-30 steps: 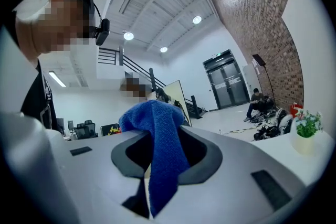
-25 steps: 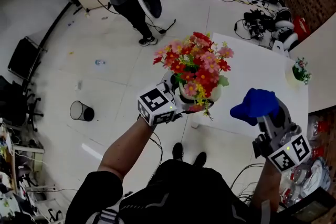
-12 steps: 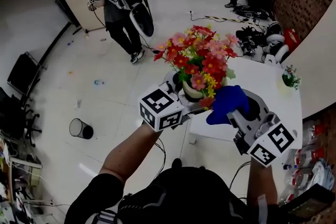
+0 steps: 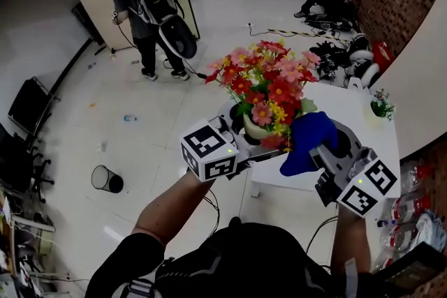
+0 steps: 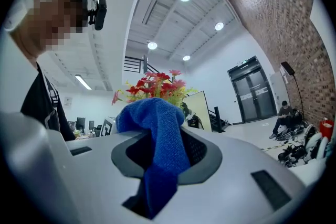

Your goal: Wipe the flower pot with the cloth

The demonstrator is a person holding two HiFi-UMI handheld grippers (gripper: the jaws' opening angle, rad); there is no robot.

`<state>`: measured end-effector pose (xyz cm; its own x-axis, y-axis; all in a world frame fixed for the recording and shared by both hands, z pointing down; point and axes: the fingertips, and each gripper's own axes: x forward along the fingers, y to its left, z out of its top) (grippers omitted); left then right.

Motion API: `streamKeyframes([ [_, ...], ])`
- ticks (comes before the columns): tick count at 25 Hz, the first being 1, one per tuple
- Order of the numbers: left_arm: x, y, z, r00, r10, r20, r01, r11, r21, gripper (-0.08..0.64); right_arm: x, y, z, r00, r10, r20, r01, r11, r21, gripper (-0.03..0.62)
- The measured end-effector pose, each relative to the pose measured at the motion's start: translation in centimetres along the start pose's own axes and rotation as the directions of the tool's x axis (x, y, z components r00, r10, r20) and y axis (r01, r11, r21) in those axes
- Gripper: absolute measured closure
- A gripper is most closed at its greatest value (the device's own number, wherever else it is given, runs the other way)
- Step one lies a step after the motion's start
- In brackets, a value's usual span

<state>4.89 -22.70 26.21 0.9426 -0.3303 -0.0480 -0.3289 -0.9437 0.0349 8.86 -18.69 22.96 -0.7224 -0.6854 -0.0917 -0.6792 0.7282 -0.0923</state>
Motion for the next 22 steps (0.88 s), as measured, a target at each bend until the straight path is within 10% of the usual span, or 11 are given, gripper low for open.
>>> streamKeyframes([
  [11,-1.3,-3.4,0.8,0.993,-0.107,0.044,0.106,0.994,0.018,-0.016,-1.4,-2.4,0.7,0.997,-0.055,0.045,0.052,0.997,0.048,0.495],
  [22,-2.9,-1.9,2.0,0.988,-0.137,0.072,0.135,0.99,0.026,-0.015,-0.9,3.8,0.5,0.995,0.099,0.028,-0.099,0.995,-0.031,0.495],
])
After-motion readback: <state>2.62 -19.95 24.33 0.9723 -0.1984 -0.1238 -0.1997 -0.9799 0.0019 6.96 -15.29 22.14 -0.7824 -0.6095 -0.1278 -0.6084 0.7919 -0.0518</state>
